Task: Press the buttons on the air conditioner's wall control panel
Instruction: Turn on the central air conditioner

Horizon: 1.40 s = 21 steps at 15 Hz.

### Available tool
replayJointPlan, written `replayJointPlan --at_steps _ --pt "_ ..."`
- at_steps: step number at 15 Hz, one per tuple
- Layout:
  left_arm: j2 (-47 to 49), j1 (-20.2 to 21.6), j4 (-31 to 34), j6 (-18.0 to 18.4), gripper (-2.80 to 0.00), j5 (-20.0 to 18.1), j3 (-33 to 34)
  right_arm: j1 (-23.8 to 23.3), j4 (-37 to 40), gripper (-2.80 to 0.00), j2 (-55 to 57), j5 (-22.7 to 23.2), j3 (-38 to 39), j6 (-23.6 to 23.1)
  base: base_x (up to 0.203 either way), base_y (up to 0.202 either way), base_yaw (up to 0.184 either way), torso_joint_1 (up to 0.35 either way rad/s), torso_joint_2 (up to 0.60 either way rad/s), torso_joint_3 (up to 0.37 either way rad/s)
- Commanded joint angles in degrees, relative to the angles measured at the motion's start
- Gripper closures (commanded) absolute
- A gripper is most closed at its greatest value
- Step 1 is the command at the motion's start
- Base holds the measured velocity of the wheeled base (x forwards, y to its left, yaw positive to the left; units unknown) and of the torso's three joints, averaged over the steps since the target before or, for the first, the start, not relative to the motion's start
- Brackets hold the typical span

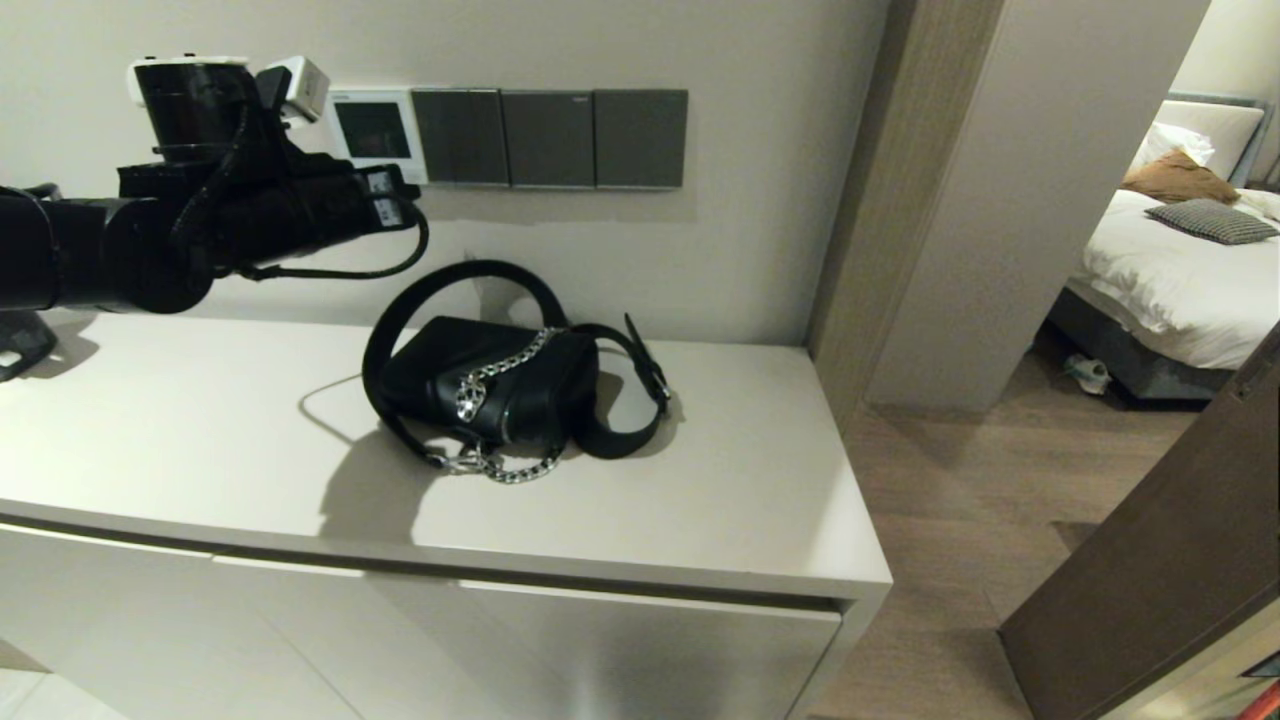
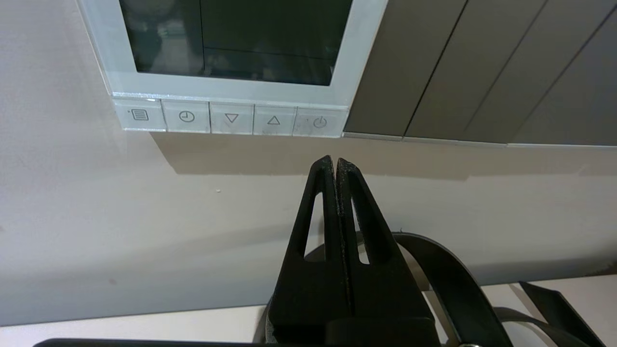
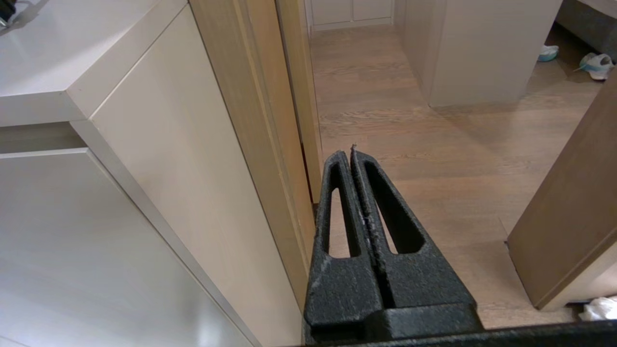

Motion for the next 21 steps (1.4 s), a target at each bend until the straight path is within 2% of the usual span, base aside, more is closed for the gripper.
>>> replayJointPlan --at_steps 1,21 --pt "0.9 0.0 -0.1 0.0 0.00 0.0 -0.6 0.0 0.0 0.00 0.1 0.0 0.0 0.0 0.000 0.000 0.000 0.000 0.00 0.000" --pt "3.3 0.0 -0.1 -1.6 0.00 0.3 -4.3 0.0 0.0 0.00 0.1 0.0 0.0 0.1 0.000 0.000 0.000 0.000 0.00 0.000"
